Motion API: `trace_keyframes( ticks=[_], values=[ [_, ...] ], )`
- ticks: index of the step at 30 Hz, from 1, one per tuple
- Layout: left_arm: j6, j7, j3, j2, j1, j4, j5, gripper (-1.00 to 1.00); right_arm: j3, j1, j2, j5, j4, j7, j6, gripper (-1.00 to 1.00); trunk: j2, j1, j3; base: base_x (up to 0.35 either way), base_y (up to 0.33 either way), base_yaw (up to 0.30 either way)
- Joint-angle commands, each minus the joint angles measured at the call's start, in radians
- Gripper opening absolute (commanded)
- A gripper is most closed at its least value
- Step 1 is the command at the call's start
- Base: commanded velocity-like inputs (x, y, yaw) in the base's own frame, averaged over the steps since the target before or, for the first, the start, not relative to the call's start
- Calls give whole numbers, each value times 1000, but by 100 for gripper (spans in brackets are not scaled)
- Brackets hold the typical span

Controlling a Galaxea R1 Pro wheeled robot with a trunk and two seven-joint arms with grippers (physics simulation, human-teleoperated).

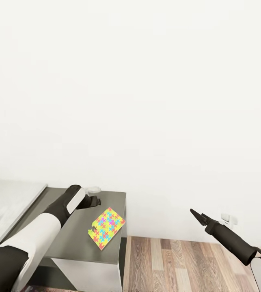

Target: Put all the toys in the child's room - the three board games (two on the bed and one on the table), the two jigsaw puzzles on the table, and the tennis ball on the table - inside the toy box on the table in the child's room.

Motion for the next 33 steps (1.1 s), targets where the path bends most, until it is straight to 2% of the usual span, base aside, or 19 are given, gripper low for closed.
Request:
trace_keyframes(
  ticks=[1, 7, 15, 20, 33],
  values=[
    [1, 8, -7, 1, -10, -1, 10, 100, -1, -1, 0, -6, -1, 1, 8, 100, -2, 1, -4, 0, 0, 0],
    [-1, -14, -8, 0, -23, -1, 11, 100, -1, -1, 0, -5, -1, 1, 8, 100, -2, 1, -14, 0, 0, 0],
    [-15, -116, -8, 3, -28, 2, 10, 100, -1, -1, 0, -5, -1, 2, 8, 100, -2, 1, -27, 0, 0, 0],
    [-21, -158, -9, 7, -39, 4, 9, 100, 0, -1, 0, -5, -1, 2, 8, 100, -2, 1, -35, 0, 0, 0],
    [-33, -176, -10, 9, -49, 8, 8, 100, 0, -1, 0, -5, -1, 2, 8, 100, -2, 1, -57, 0, 0, 0]
  ],
)
